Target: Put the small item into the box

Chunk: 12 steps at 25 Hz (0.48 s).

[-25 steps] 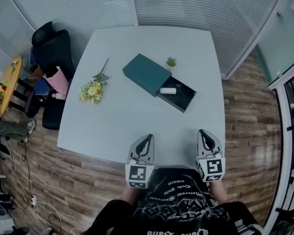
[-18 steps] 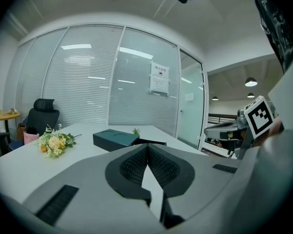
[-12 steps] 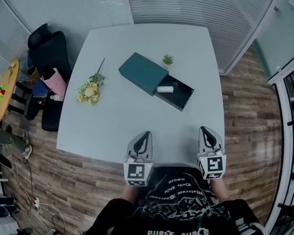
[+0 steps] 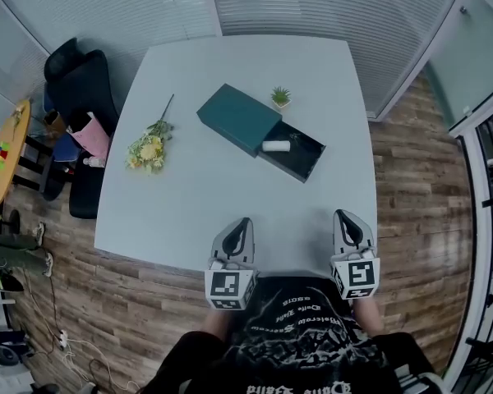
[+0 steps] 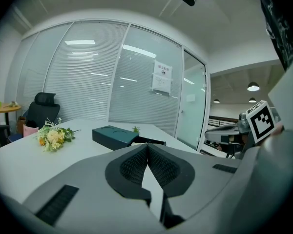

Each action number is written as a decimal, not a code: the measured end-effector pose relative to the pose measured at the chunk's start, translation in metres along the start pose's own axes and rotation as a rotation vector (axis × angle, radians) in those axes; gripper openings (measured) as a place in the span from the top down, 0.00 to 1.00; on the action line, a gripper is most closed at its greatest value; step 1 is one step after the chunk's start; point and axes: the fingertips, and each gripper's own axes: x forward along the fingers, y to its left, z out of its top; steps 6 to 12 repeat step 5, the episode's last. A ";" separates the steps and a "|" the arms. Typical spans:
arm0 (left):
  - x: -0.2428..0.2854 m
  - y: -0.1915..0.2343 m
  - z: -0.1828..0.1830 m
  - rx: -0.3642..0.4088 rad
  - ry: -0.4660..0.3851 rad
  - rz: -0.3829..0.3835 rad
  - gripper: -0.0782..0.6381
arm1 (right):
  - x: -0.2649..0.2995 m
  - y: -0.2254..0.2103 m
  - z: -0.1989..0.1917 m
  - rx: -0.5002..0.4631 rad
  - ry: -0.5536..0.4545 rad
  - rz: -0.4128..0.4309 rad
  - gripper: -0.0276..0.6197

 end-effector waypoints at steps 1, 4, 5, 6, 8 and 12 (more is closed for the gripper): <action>0.000 0.000 0.000 -0.001 0.000 -0.001 0.87 | 0.000 0.001 0.000 -0.001 0.000 0.003 0.95; 0.002 -0.003 0.000 0.007 -0.003 -0.013 0.87 | 0.001 0.003 0.000 -0.013 0.006 0.010 0.95; 0.002 -0.004 0.000 0.011 -0.004 -0.017 0.87 | 0.002 0.004 0.000 -0.017 0.007 0.012 0.95; 0.002 -0.004 0.000 0.011 -0.004 -0.017 0.87 | 0.002 0.004 0.000 -0.017 0.007 0.012 0.95; 0.002 -0.004 0.000 0.011 -0.004 -0.017 0.87 | 0.002 0.004 0.000 -0.017 0.007 0.012 0.95; 0.002 -0.004 0.000 0.011 -0.004 -0.017 0.87 | 0.002 0.004 0.000 -0.017 0.007 0.012 0.95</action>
